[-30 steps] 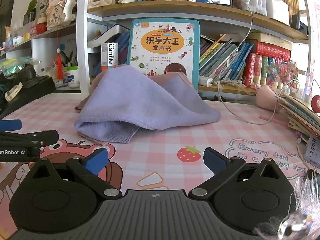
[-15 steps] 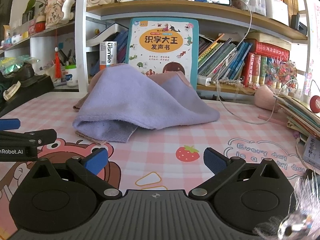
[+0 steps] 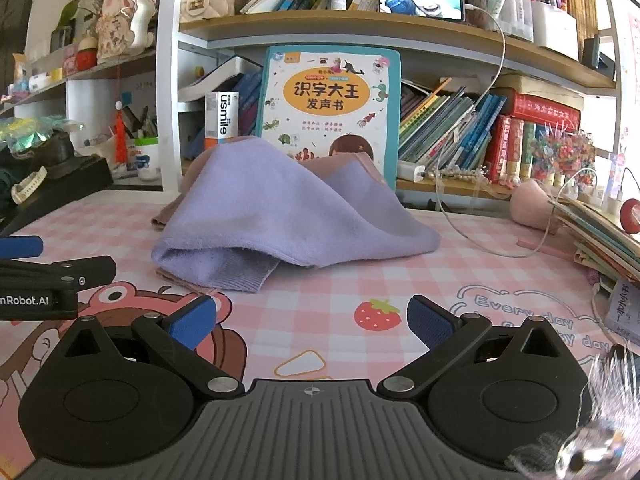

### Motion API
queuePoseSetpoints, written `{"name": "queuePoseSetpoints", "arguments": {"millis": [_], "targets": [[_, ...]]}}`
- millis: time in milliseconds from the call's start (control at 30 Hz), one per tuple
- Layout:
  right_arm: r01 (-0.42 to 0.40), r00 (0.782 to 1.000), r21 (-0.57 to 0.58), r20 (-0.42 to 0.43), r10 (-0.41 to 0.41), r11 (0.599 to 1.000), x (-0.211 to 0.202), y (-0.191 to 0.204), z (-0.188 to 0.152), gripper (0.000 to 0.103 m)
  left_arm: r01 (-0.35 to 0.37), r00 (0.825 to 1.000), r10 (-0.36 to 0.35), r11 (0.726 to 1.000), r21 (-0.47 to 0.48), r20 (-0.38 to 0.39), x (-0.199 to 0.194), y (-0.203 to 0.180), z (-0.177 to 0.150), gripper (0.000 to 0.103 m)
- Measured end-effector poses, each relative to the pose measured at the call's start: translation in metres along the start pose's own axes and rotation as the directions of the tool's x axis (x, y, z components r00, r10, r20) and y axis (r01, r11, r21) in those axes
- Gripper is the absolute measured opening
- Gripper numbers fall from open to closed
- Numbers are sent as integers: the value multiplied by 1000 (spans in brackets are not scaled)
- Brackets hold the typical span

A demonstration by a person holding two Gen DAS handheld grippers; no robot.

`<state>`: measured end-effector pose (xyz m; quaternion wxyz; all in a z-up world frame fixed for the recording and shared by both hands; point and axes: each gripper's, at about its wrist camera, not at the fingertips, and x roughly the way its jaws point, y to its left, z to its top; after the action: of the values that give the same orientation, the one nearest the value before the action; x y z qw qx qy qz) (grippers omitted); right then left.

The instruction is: Fold clothes

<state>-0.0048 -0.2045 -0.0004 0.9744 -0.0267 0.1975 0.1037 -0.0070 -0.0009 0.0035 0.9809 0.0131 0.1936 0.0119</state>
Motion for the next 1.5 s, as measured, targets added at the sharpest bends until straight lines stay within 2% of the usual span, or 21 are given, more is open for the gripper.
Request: {"name": "queuePoseSetpoints", "arguments": {"millis": [667,833,933,1033,1133,1167,1367,1433,1500], "targets": [[-7,1000,-1,9,7,1000,-2,-2,0,102,12,1000,-12,1000,10,12,-1,-1,0,103],[-78,997,50,18,77,996,-3,-12,-1,102,48,999,-49,999,18,23,-3,-2,1,103],[-118,993,80,-4,118,990,3,-20,2,102,82,997,-82,996,36,-10,2,-3,1,103],[-151,987,140,-33,157,979,13,-35,8,102,92,996,-90,991,93,-27,7,-8,3,103],[-218,969,264,-59,241,940,28,-55,15,102,98,995,-95,980,171,-27,14,-16,7,103],[-239,960,311,-65,271,920,34,-62,17,102,99,995,-97,975,199,-24,16,-21,9,100],[-330,903,530,-63,425,781,70,-90,28,98,69,997,-73,927,367,-3,36,-47,20,91],[-349,888,574,-50,458,741,78,-93,31,98,63,998,-68,904,423,-5,45,-57,22,83],[-359,876,611,-40,480,706,86,-95,32,98,44,999,-39,882,469,-20,58,-66,21,53]]}}
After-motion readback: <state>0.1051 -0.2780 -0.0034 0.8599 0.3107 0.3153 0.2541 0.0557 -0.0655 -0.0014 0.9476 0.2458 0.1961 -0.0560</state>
